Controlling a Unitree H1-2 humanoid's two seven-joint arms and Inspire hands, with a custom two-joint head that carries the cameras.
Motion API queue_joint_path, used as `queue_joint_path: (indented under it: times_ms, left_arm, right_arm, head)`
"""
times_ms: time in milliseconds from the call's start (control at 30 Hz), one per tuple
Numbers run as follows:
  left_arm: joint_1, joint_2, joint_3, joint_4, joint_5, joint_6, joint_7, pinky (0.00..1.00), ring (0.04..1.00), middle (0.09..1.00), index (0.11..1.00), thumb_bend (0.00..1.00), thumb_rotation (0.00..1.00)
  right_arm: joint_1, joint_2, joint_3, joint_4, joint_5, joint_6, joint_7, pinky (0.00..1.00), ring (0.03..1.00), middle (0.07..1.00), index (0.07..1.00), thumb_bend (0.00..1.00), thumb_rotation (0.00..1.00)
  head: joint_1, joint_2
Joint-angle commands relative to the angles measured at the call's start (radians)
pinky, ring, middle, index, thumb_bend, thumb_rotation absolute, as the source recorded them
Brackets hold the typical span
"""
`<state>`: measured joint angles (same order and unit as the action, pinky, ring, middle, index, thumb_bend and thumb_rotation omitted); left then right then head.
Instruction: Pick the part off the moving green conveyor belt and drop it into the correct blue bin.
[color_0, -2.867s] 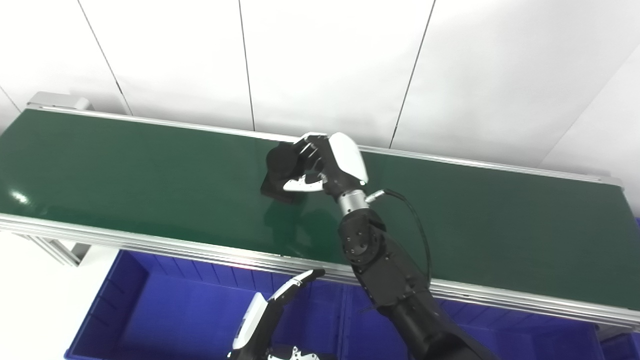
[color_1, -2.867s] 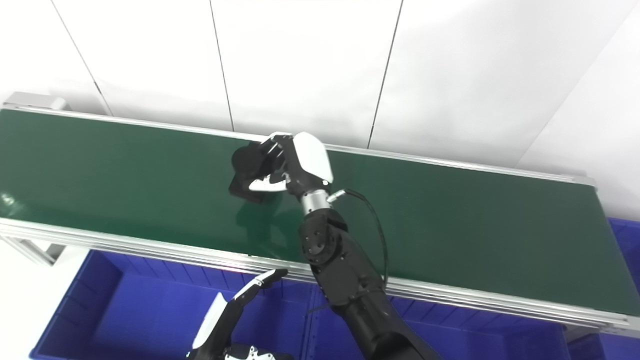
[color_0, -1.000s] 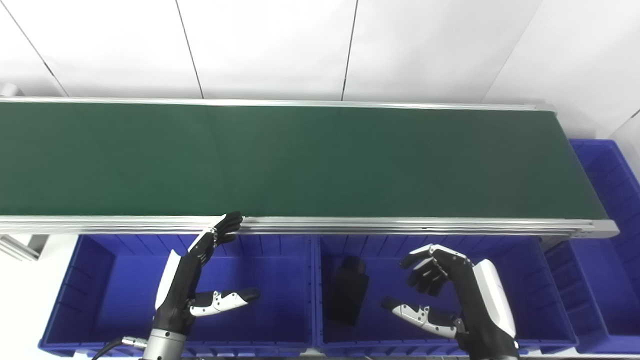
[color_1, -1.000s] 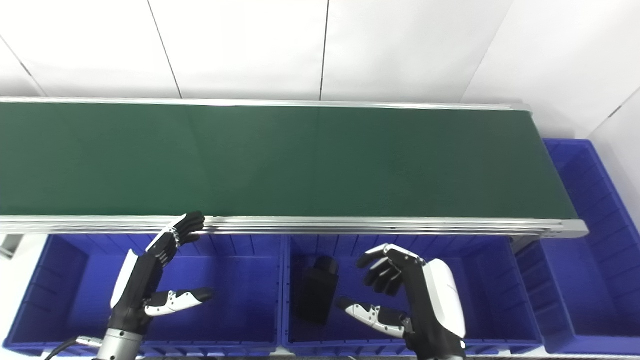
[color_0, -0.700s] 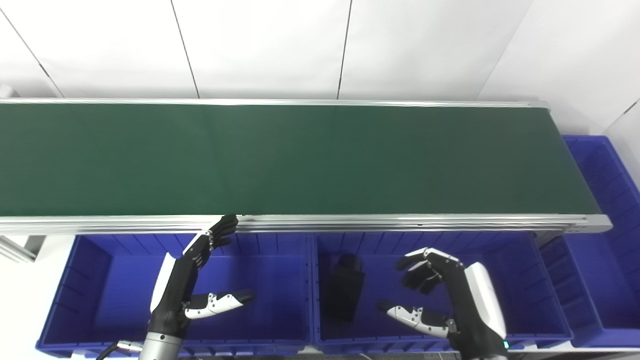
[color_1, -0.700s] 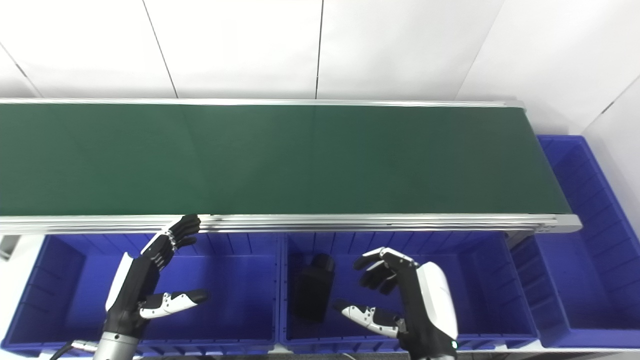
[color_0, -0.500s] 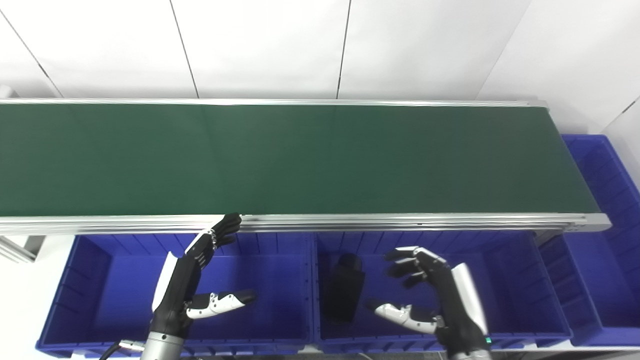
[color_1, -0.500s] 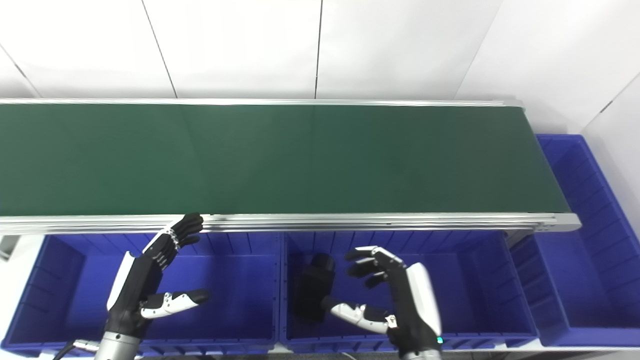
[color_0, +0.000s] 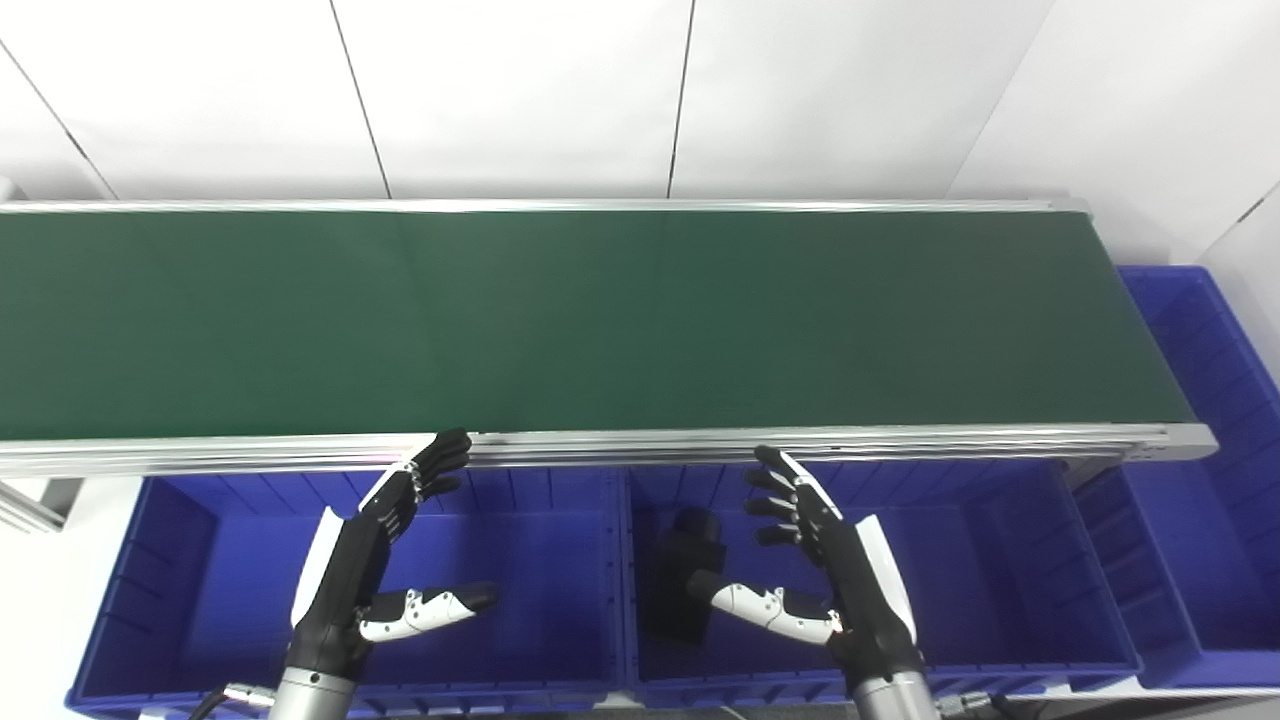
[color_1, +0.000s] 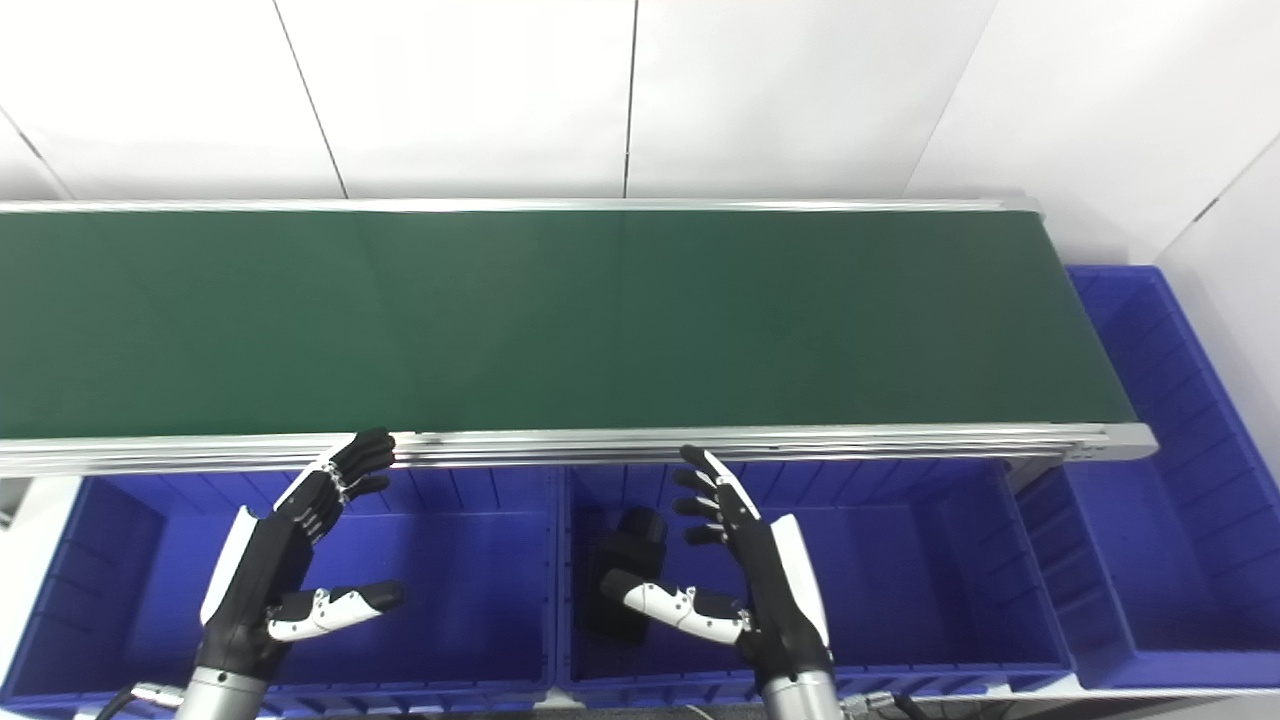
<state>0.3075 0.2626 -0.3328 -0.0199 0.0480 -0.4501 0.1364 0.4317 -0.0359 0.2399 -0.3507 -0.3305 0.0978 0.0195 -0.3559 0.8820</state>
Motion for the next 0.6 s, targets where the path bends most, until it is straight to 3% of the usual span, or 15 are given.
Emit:
queue_joint_path:
  times_ms: [0,267,567]
  left_arm:
    - [-0.003,0.004,0.008,-0.021,0.01,-0.02,-0.02,0.79,0.839,0.857,0.848,0.9,0.48]
    - [0.008,-0.032,0.036,-0.026,-0.04,-0.02,-0.087,0.79,0.846,0.862,0.853,0.89,0.46]
    - [0.022,-0.103,0.069,-0.036,-0.058,-0.02,-0.171,0.79,0.839,0.861,0.861,0.91,0.48]
  right_arm:
    - [-0.018,-0.01,0.012,-0.009,0.012,-0.069,0.011,0.75,0.831,0.892,0.939,0.76,0.33]
    - [-0.063,-0.076,0.038,0.037,0.035,-0.155,0.038,0.82,0.912,0.957,0.977,0.84,0.51]
    - [-0.076,-0.107,0.02,0.105,0.081,-0.31,0.031,0.81,0.884,0.929,0.951,0.86,0.54]
  head:
    - [0.009,0.001]
    - [0.04,0.014]
    - [0.116,0.022]
